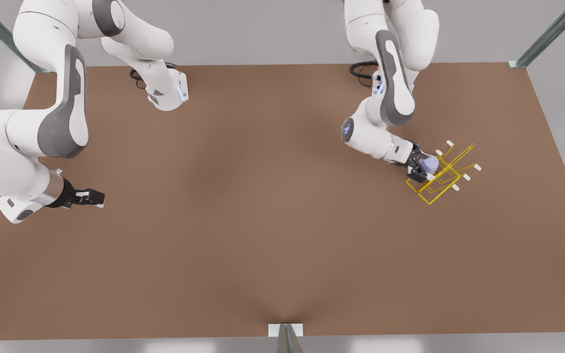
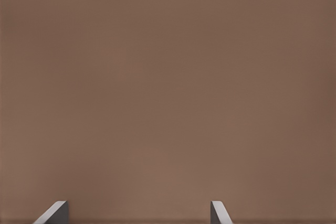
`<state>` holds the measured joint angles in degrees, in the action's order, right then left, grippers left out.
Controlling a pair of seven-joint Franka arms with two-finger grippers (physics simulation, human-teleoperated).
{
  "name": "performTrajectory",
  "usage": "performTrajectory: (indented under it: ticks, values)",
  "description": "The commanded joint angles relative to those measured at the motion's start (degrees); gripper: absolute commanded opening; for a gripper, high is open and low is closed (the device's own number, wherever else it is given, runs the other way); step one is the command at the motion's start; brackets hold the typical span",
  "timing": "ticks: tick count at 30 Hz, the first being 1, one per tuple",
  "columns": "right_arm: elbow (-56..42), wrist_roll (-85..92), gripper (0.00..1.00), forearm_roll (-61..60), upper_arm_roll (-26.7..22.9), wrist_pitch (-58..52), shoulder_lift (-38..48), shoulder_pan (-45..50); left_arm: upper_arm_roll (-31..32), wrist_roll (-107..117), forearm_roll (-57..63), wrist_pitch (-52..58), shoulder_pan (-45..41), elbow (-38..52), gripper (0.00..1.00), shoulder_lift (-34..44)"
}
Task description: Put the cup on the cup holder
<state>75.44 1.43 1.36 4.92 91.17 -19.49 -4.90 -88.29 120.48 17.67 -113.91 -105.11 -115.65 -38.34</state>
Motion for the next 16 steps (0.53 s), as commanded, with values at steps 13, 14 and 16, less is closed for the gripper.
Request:
performTrajectory:
  ticks: [13,14,16]
  values:
    - [0.1,0.1,1.00,0.0,-0.1,0.0,0.1,0.0,87.1,-130.4,-17.9,43.3,89.0,39.1,1.00,21.4]
    - [0.1,0.1,1.00,0.0,-0.1,0.0,0.1,0.0,87.2,-130.3,-17.5,43.1,88.7,39.2,1.00,21.0]
    - [0.1,0.1,1.00,0.0,-0.1,0.0,0.1,0.0,87.2,-130.3,-17.6,43.4,88.7,39.2,1.00,21.0]
